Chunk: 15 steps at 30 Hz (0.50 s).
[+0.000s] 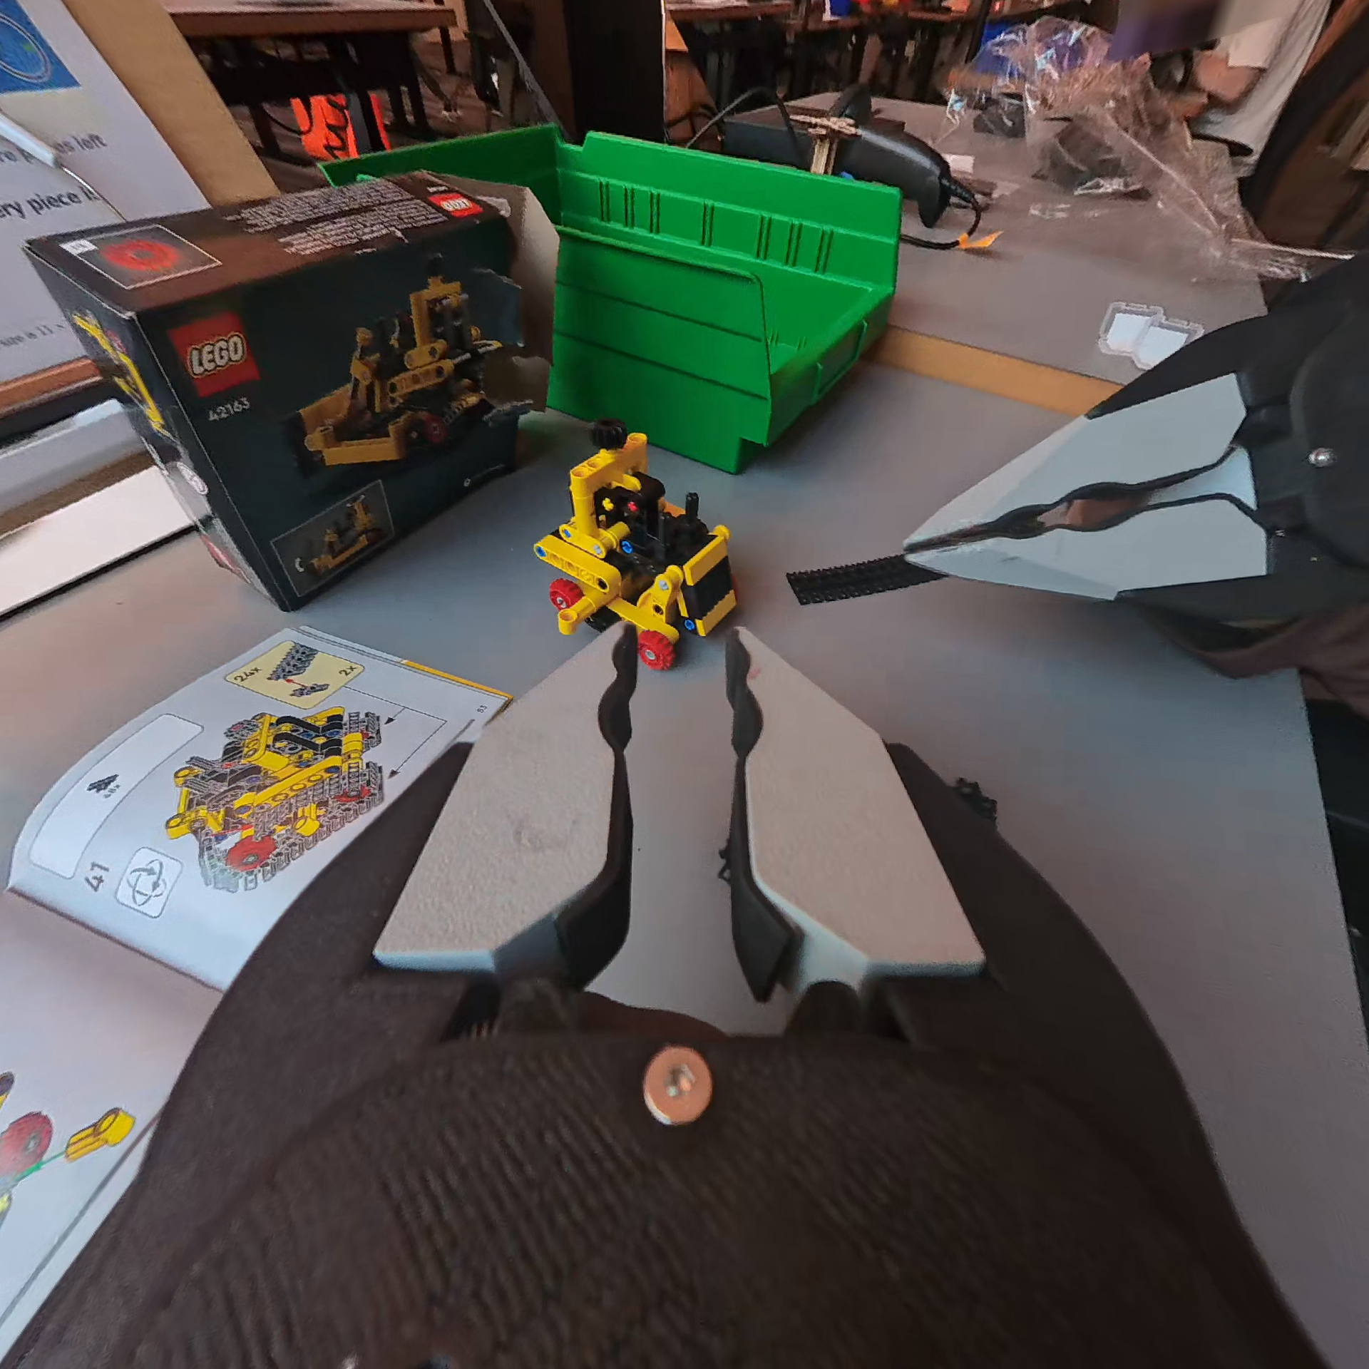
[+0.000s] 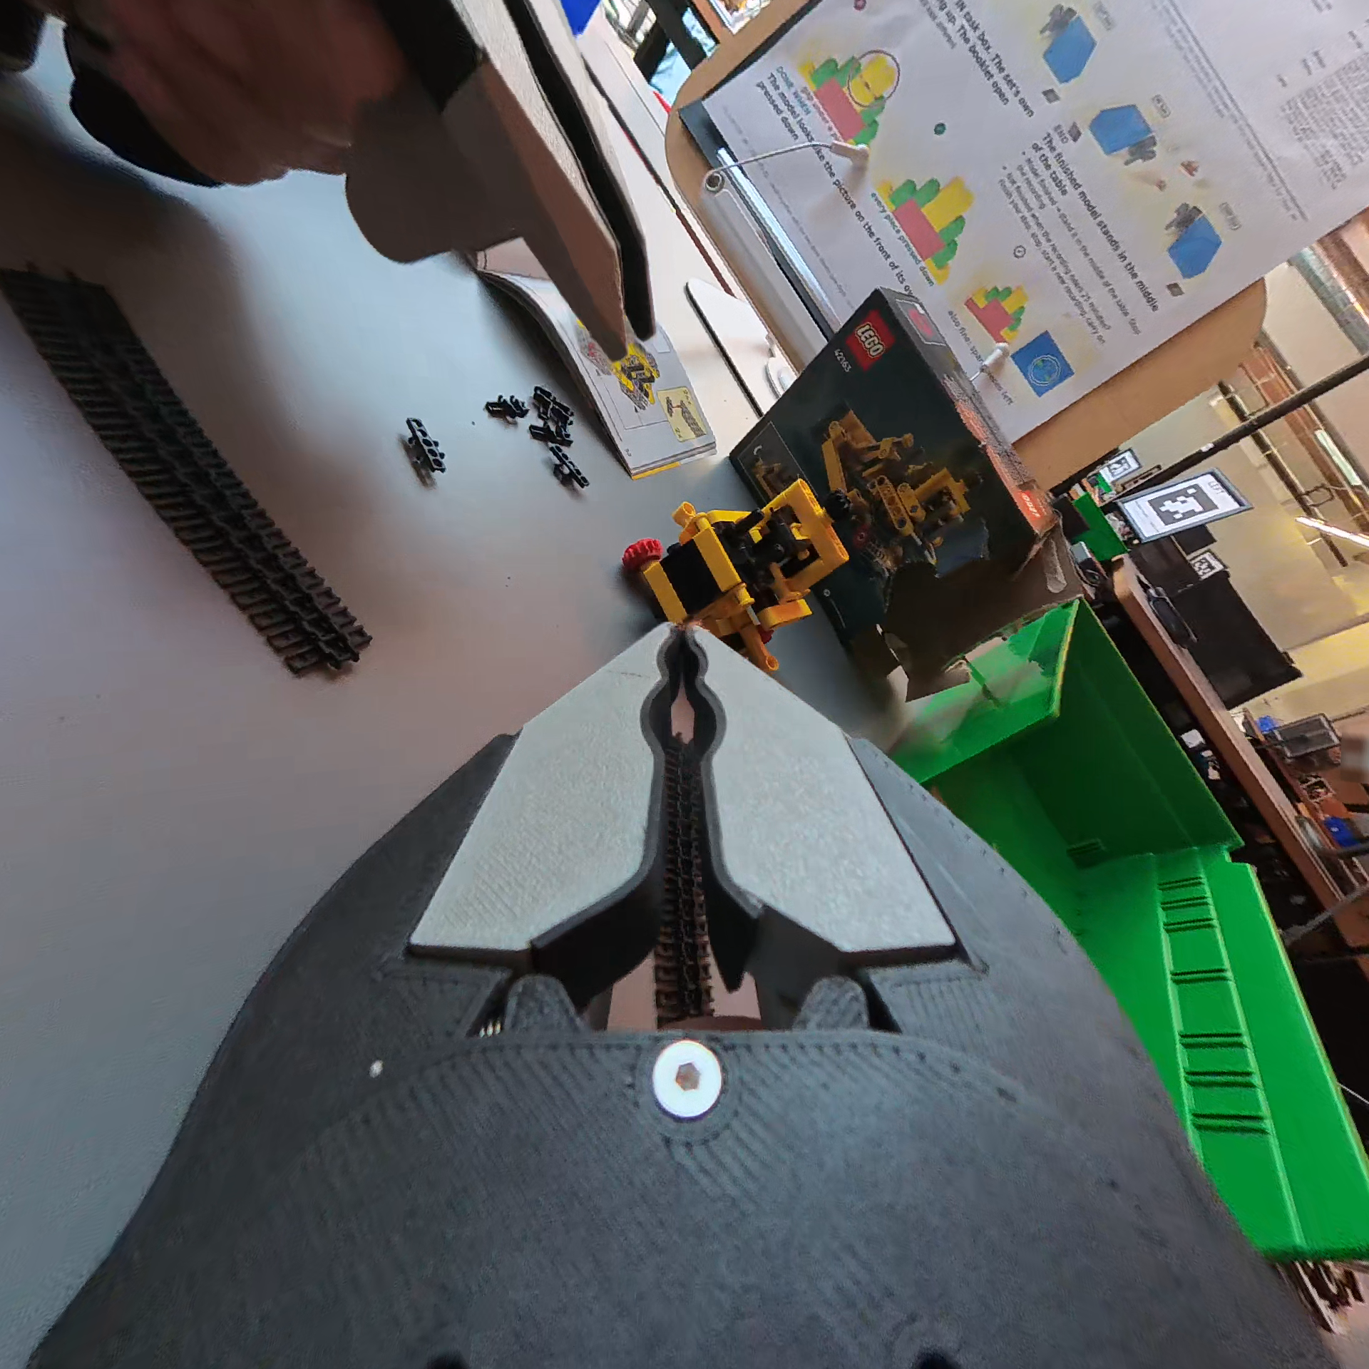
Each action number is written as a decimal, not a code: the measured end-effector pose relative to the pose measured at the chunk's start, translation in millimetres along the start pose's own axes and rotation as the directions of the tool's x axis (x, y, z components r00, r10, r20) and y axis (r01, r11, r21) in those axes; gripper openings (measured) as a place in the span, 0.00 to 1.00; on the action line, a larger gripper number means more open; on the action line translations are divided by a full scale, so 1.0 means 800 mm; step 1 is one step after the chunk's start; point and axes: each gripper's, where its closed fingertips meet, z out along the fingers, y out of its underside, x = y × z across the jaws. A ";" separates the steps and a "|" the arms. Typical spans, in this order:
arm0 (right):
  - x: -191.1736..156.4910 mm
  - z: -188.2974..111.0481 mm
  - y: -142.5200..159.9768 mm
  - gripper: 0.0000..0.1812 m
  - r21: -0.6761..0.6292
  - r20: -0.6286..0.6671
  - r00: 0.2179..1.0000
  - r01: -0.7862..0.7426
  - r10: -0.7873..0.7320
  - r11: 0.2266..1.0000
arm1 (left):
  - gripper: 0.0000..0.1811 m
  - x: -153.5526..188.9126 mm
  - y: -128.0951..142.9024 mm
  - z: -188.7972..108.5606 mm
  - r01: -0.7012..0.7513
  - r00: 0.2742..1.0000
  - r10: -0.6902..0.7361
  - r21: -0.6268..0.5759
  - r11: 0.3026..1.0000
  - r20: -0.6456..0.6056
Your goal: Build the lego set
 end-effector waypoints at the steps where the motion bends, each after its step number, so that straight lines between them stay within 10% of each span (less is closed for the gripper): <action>1: 0.002 0.001 0.001 0.00 -0.008 -0.009 1.000 -0.003 0.003 1.000 | 0.11 -0.001 0.000 -0.001 -0.001 1.000 0.001 0.004 1.000 0.001; 15: 0.028 0.000 0.009 0.00 0.013 -0.020 0.985 -0.173 0.173 0.985 | 0.11 -0.003 -0.006 -0.003 0.133 0.988 -0.129 0.042 0.990 -0.088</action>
